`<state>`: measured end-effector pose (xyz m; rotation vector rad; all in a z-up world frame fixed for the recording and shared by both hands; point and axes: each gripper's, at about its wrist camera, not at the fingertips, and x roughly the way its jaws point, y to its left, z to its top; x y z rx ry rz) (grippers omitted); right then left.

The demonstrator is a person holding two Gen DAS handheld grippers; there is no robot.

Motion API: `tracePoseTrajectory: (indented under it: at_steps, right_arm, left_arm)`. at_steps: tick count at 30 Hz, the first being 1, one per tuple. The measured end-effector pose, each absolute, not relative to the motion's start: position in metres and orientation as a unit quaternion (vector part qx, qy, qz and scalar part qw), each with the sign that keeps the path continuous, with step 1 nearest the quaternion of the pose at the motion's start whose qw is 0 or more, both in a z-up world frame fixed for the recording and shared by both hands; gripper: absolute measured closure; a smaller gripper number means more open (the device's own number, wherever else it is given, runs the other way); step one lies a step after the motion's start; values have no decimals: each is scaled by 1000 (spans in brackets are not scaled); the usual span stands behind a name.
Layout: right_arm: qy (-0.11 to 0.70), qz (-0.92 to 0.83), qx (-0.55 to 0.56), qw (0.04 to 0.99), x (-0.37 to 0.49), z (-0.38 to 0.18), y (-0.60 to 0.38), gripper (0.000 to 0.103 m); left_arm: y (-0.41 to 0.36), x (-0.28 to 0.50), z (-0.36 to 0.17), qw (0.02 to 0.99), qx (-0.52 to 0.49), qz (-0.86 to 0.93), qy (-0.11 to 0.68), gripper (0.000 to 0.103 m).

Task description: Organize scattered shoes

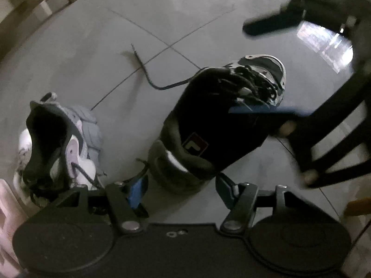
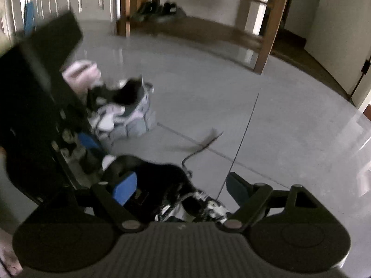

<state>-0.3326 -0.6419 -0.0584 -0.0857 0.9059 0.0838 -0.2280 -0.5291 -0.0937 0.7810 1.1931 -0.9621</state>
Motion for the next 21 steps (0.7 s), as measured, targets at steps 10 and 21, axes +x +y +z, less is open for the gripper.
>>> tracePoseTrajectory:
  at_steps: [10,21]
  right_arm:
    - [471,-101,-37,875,-324,-96,-637,62]
    - [340,-396,350,778,-350,-91,-674,59]
  left_arm:
    - [-532,-215,-98,660,337,-407,534,38]
    - [-531,-198,-67,702,314,-416,486,38]
